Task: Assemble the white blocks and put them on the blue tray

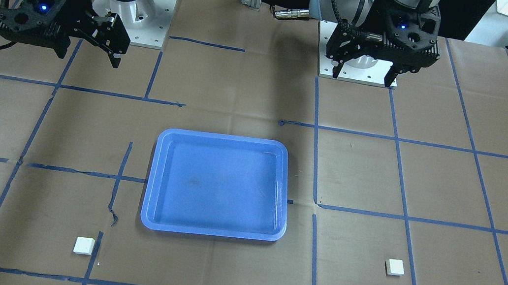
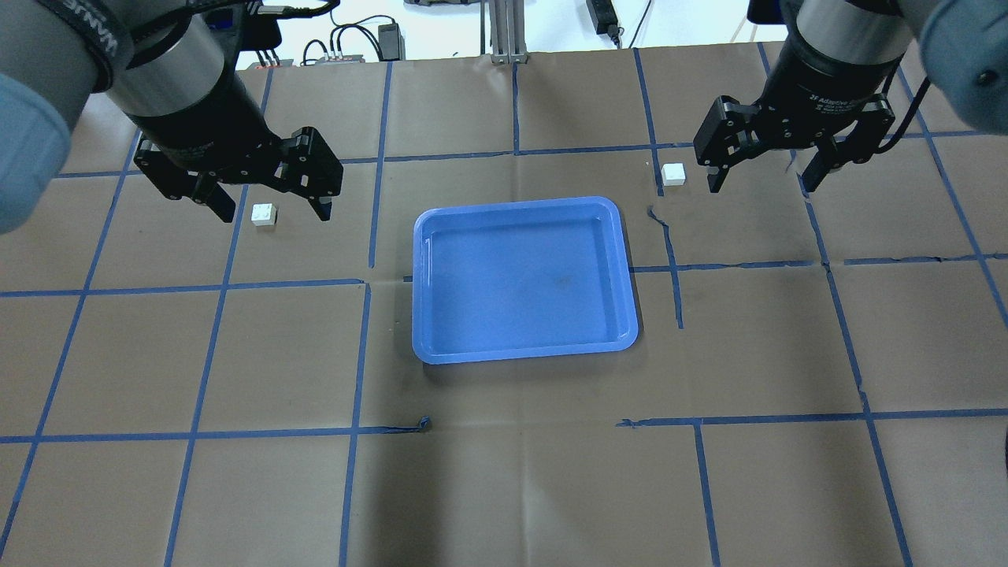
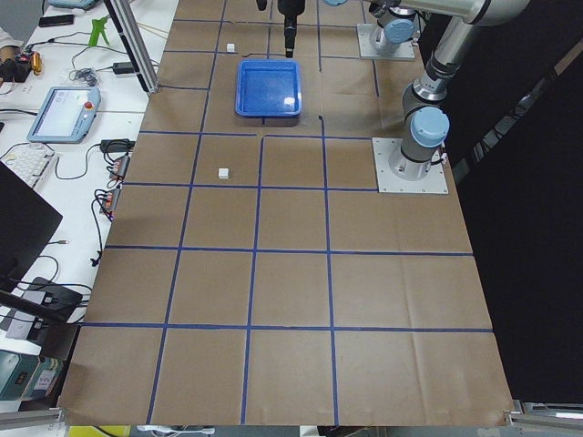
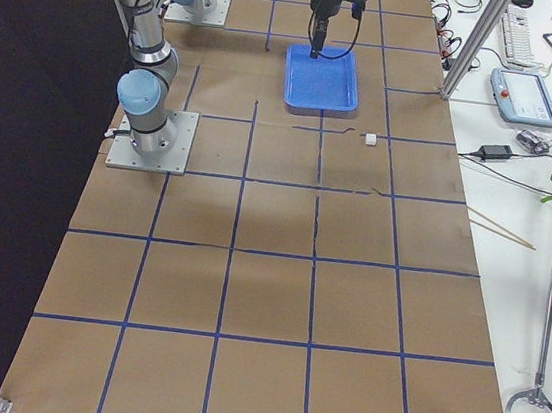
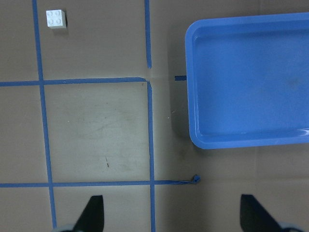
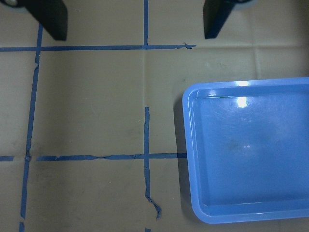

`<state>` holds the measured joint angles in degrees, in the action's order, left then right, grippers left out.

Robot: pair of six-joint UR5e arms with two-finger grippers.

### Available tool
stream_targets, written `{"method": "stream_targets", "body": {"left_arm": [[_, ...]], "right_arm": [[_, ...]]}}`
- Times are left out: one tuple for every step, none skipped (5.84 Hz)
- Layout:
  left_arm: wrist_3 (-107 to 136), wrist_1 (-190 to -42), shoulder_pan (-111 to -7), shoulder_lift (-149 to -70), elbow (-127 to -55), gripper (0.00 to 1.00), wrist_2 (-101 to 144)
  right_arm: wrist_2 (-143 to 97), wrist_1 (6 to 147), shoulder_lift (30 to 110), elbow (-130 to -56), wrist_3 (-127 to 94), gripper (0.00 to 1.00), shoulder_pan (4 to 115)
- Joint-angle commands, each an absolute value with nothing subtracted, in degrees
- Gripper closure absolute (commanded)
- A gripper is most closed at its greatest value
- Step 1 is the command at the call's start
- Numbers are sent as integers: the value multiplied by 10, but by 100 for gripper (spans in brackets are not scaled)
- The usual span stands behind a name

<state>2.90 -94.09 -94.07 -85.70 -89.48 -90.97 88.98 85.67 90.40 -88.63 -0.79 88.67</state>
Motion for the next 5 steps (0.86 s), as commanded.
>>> {"method": "stream_targets", "body": {"left_arm": [[29,-940,-940,-856,-895,1,-908],[24,-940,-940,-856,-893,1,-912],[19,-940,-940,-857,-888,1,-911],[22,-939,-937,-861,-886,1,-909],[22,-940,-937,-871,-887,1,-912]], "right_arm": [[887,857,903,-887,-10,0,887],[885,857,899,-887,-9,0,887],[886,858,897,-887,3,0,886],[885,879,896,-887,97,0,885],[885,911,896,-889,204,0,884]]}}
